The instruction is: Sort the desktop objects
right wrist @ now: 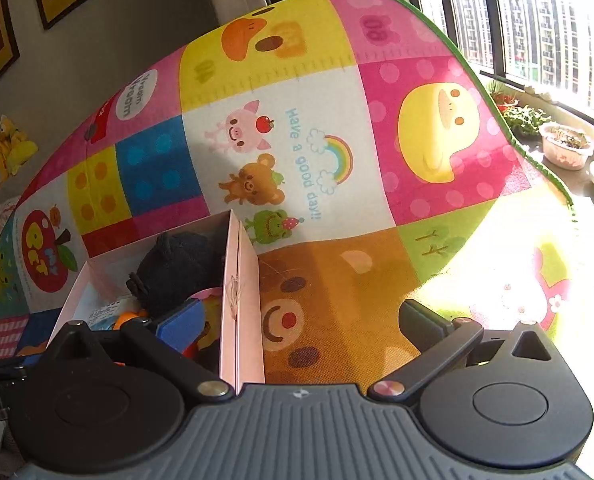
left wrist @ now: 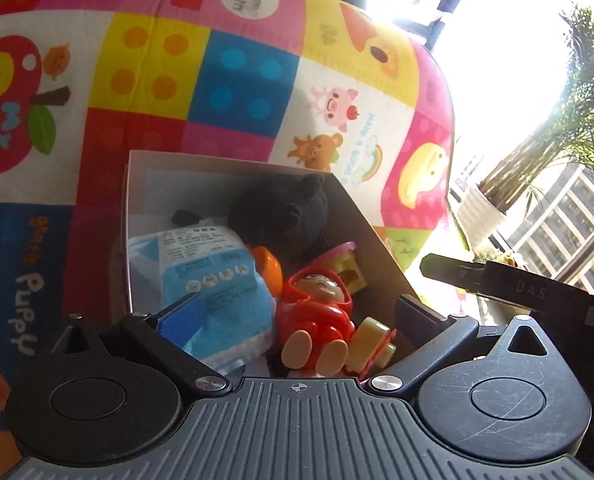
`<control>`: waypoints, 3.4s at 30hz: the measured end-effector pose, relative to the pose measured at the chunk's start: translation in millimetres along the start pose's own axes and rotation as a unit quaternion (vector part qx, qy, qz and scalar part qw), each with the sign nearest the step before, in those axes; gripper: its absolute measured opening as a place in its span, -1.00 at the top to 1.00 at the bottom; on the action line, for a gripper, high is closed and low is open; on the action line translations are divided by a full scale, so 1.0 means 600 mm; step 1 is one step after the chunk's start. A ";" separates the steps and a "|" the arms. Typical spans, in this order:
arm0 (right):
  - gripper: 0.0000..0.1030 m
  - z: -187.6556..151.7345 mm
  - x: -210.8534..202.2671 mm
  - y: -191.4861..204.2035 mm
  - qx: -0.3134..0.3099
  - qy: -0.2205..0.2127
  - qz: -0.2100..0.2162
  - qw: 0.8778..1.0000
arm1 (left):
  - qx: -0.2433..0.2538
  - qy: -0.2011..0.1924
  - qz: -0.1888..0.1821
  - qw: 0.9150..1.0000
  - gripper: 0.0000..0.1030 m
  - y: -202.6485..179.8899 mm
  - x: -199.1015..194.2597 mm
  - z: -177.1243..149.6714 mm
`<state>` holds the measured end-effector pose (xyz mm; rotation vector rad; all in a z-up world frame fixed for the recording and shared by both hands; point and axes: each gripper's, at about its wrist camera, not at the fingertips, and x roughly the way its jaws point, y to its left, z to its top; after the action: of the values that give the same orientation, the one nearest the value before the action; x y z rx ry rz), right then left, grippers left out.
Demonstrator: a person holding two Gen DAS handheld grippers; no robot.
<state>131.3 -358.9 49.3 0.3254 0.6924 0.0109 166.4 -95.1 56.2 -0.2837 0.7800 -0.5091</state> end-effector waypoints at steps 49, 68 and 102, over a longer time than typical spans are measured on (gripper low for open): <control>-1.00 -0.283 -0.090 0.222 -0.168 0.045 -0.041 0.984 | 0.067 -0.048 0.273 0.958 -1.00 0.082 -0.183 -0.247; -1.00 -0.286 -0.070 0.228 -0.146 -0.001 -0.064 0.987 | 0.050 -0.049 0.273 0.960 -1.00 0.087 -0.175 -0.241; -1.00 -0.286 -0.070 0.227 -0.146 -0.001 -0.064 0.987 | 0.049 -0.049 0.272 0.960 -1.00 0.088 -0.175 -0.241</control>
<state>4.4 -184.4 -7.5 -0.0012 0.6972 -0.0103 15.5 -2.5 -2.4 0.0039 0.6967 -0.0126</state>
